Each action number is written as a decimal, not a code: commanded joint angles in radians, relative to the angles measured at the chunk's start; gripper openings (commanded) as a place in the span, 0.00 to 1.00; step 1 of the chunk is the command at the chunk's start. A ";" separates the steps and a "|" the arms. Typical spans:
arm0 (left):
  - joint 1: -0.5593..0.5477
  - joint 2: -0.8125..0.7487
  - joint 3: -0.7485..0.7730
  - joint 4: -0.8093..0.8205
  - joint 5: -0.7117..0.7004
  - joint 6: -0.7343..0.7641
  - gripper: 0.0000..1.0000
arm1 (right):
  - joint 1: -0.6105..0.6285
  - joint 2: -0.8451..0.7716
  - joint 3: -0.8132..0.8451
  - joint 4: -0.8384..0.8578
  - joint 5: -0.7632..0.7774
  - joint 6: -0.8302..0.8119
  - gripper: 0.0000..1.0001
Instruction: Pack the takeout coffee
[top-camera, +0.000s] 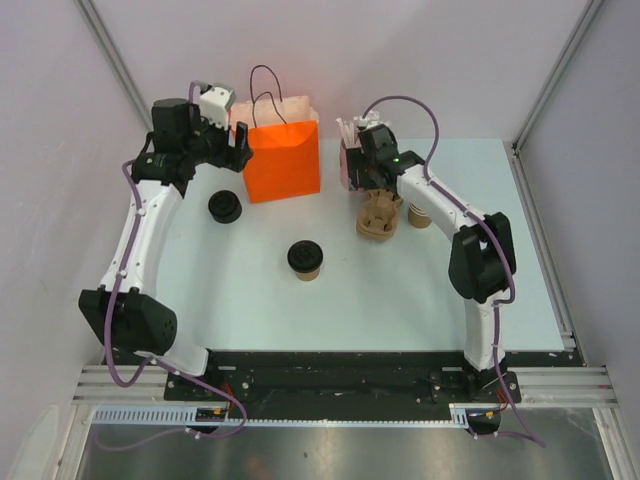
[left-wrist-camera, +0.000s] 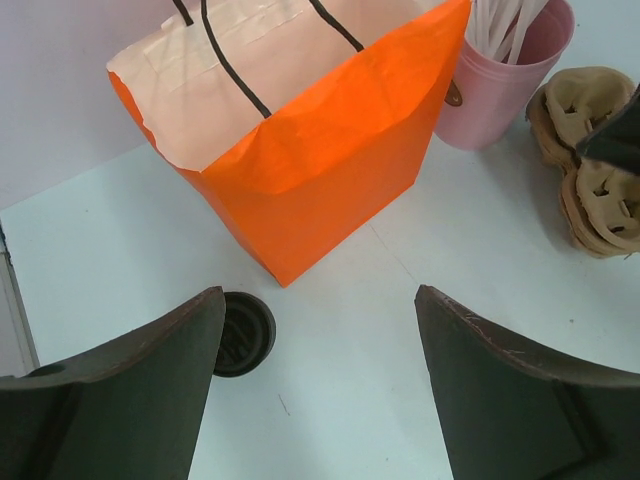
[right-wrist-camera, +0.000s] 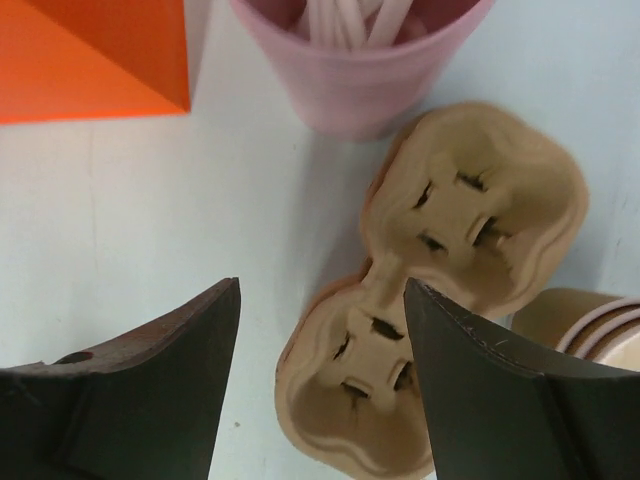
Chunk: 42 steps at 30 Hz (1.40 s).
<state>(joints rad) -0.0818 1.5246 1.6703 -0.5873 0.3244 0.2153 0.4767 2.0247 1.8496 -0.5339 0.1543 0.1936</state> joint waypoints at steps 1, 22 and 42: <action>0.005 0.002 0.000 0.009 0.005 -0.005 0.83 | 0.054 0.040 -0.021 -0.086 0.119 0.087 0.70; 0.005 -0.024 -0.067 0.011 0.021 0.027 0.83 | 0.004 -0.060 -0.064 -0.078 -0.311 -0.384 0.73; 0.005 -0.038 -0.078 0.011 0.001 0.047 0.83 | -0.164 0.094 0.074 -0.336 -0.530 -1.120 0.77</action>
<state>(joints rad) -0.0818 1.5276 1.5970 -0.5919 0.3237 0.2443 0.3176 2.0571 1.8439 -0.7700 -0.3813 -0.8242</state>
